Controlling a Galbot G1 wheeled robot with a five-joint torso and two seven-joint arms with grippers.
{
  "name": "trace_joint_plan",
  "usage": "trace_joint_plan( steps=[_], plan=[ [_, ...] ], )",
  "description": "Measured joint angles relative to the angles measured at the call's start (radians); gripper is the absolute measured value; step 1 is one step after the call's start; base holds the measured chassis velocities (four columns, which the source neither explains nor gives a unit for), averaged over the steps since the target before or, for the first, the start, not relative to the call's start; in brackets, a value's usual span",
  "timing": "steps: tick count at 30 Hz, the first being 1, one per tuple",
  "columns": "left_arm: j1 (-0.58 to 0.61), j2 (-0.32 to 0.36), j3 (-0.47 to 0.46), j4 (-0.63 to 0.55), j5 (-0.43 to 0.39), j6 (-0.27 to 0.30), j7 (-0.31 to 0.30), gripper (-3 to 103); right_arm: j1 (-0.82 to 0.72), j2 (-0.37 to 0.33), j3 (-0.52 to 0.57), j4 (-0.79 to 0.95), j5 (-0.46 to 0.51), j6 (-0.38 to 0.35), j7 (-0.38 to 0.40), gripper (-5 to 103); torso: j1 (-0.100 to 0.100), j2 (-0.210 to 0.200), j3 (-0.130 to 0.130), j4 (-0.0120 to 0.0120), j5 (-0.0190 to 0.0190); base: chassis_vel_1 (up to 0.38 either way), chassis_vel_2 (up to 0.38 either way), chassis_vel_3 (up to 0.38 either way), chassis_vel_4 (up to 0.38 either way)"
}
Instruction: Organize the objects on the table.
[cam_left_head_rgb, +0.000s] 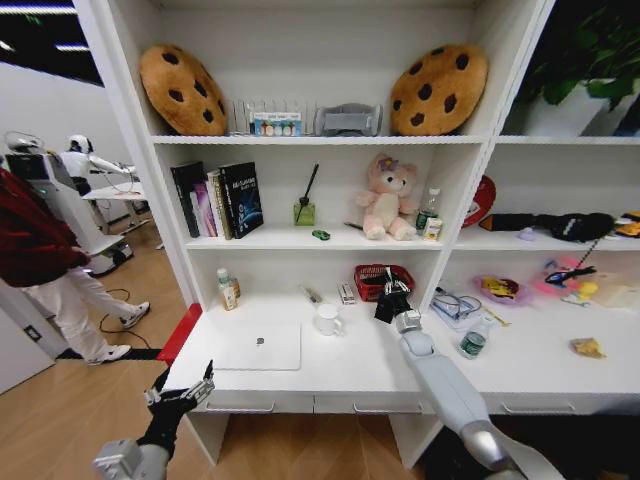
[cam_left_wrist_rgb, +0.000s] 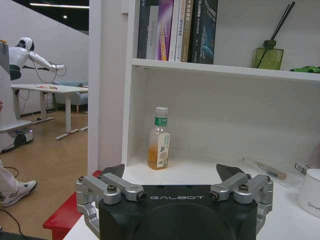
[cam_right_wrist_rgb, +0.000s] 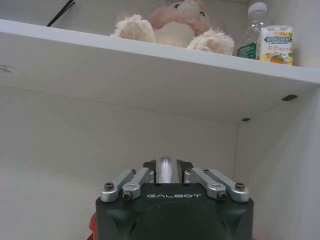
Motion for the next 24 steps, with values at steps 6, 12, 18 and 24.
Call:
trace_joint_plan(
  steps=[6, 12, 18, 24],
  plan=[
    [0.000, 0.000, 0.000, 0.000, 0.000, 0.000, 0.000, 100, -0.009, -0.002, 0.000, 0.016, 0.012, -0.018, 0.013, 41, 0.000, 0.000, 0.000, 0.0004, 0.0000, 0.000, 0.000, 0.000, 0.000],
    [0.000, 0.000, 0.000, 0.000, 0.000, 0.000, 0.000, 100, -0.068, -0.039, 0.004, 0.133, 0.075, -0.062, 0.008, 62, 0.000, 0.000, 0.000, 0.0006, 0.0001, 0.000, 0.000, 0.000, 0.000],
    [0.000, 0.000, 0.000, 0.000, 0.000, 0.000, 0.000, 100, -0.309, -0.188, 0.056, 0.503, 0.227, -0.351, 0.056, 89, 0.000, 0.000, 0.000, -0.0001, 0.0001, 0.000, 0.000, 0.000, 0.000],
    [0.000, 0.000, 0.000, 0.000, 0.000, 0.000, 0.000, 100, -0.515, -0.288, 0.235, 0.741, 0.524, -0.741, 0.027, 100, 0.000, 0.000, 0.000, -0.0002, 0.0000, 0.000, 0.000, 0.000, 0.000]
  ],
)
